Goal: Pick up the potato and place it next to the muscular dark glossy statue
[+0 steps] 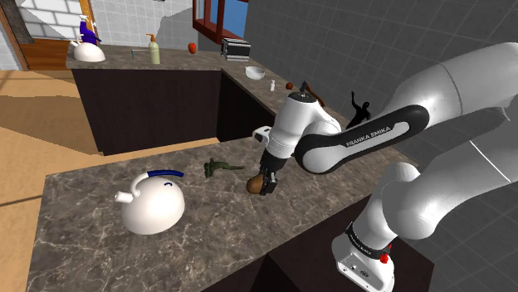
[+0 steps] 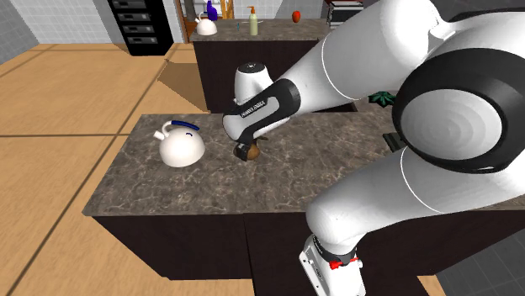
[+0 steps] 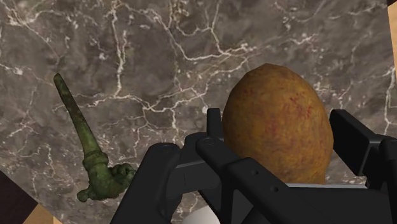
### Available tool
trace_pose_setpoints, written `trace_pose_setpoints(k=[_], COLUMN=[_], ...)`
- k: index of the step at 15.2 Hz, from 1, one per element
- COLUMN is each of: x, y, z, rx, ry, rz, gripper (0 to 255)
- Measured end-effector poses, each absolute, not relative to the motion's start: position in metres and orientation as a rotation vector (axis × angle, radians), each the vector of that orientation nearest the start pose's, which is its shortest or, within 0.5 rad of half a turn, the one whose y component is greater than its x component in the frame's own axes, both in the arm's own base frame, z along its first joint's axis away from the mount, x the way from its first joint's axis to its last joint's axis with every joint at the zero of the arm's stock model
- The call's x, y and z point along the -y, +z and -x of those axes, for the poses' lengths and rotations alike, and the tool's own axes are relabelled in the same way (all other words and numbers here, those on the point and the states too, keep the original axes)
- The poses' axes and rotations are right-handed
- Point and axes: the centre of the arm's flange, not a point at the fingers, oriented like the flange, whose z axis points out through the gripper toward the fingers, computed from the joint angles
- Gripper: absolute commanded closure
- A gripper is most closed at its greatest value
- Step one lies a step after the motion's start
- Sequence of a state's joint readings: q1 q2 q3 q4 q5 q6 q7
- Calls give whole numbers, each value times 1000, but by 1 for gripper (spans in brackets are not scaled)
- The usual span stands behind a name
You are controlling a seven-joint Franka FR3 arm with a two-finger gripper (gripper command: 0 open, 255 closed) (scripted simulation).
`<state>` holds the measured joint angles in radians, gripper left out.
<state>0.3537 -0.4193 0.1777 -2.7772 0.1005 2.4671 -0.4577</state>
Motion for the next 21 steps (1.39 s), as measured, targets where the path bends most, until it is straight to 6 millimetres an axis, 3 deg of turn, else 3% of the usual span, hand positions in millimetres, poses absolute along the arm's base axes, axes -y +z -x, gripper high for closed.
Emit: trace_pose_setpoints(k=[21], x=[-186], y=[453], z=[-327], rx=[1369], ry=[-166], rz=[2825], gripper=[255])
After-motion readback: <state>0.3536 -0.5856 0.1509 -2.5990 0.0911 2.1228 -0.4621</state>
